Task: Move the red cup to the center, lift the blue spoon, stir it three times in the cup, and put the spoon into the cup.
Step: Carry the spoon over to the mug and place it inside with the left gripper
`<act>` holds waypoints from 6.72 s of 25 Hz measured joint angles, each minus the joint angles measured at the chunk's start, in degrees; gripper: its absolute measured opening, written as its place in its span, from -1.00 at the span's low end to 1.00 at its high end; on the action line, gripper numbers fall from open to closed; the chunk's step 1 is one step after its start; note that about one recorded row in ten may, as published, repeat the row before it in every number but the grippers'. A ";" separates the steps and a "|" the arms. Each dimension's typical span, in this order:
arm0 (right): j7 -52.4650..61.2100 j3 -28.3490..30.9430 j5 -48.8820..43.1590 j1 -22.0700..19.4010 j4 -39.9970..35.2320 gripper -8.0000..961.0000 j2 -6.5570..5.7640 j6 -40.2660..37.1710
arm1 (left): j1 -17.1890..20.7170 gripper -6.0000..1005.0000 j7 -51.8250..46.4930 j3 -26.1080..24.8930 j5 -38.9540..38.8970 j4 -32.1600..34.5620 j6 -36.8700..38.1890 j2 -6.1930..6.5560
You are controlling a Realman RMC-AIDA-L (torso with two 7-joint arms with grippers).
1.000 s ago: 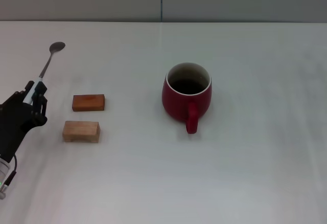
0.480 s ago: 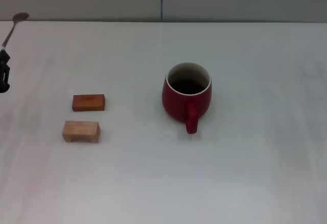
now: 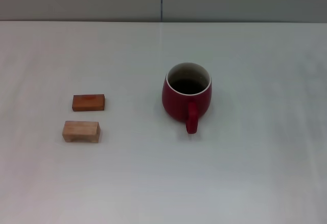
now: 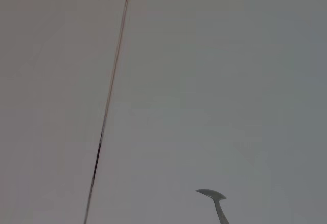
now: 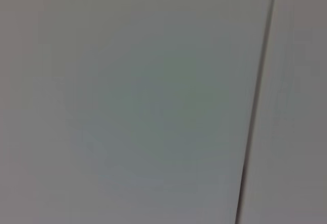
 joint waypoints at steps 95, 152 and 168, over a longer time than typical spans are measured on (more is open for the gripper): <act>0.03 2.31 0.09 -0.66 2.42 -0.89 0.78 3.36 | -16.83 -0.66 -42.71 65.36 13.12 57.81 18.67 -2.00; 0.03 1.69 -0.44 -1.43 2.68 -0.89 0.87 3.17 | -22.90 -0.66 -40.15 85.27 27.27 50.49 0.91 -4.81; 0.03 1.69 -0.44 -1.75 3.15 -0.89 0.87 2.54 | -26.58 -0.66 -43.66 90.55 28.72 54.67 2.64 -5.28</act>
